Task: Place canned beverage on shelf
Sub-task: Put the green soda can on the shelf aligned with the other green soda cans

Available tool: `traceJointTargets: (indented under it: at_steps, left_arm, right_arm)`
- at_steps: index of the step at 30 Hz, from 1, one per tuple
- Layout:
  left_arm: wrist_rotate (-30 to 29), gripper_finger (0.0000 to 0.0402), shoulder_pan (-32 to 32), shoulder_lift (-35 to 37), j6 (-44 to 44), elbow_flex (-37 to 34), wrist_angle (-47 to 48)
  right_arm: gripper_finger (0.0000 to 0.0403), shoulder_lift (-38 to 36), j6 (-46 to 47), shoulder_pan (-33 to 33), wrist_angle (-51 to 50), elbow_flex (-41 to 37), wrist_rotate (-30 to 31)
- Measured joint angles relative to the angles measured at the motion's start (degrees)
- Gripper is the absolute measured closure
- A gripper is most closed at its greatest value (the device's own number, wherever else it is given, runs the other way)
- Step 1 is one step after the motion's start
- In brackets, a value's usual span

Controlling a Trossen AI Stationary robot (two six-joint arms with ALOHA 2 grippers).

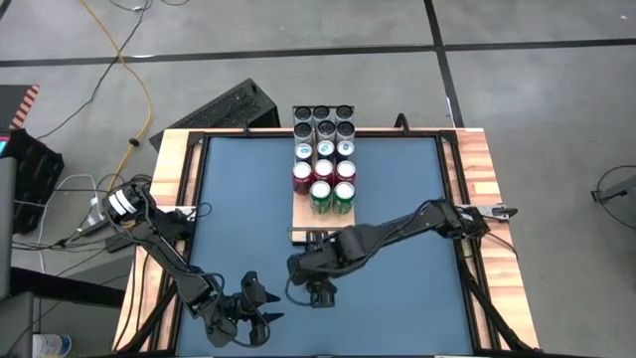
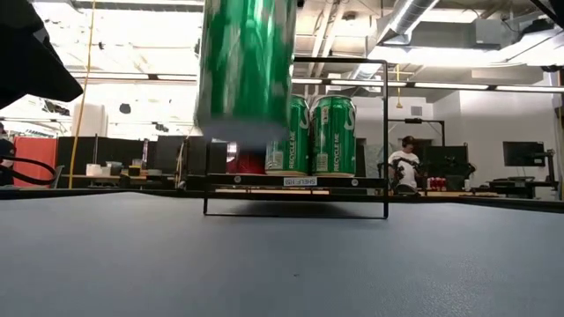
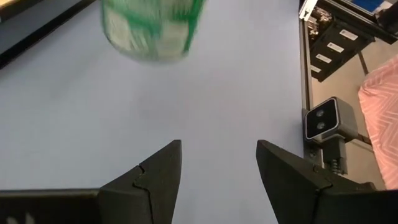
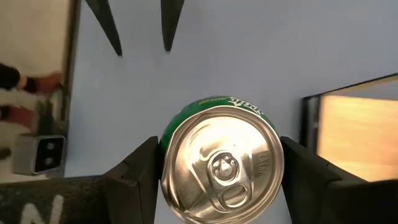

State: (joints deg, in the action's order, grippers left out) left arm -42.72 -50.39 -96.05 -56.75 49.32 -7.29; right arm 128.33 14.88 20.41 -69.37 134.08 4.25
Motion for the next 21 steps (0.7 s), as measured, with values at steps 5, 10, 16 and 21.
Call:
traceJointTargets:
  at_steps: [5,10,16,21]
  left_arm:
    - [-0.2,0.0207,0.0,0.0,-0.5,0.0,0.6]
    - [-1.3,0.0207,0.0,0.0,-0.9,0.0,1.1]
    - [-1.7,0.0207,0.0,0.0,-1.4,0.0,1.4]
    - [-1.9,0.0207,0.0,0.0,-2.3,0.0,1.4]
  right_arm:
    - [0.0163,-5.6,0.2,-0.8,-0.2,0.8,1.4]
    - [0.0163,-10.2,-0.9,-2.3,3.6,0.9,7.4]
    - [0.0163,-15.1,-3.4,-5.9,7.2,0.9,17.1]
    - [0.0163,-14.2,-5.3,-11.7,6.5,0.8,18.1]
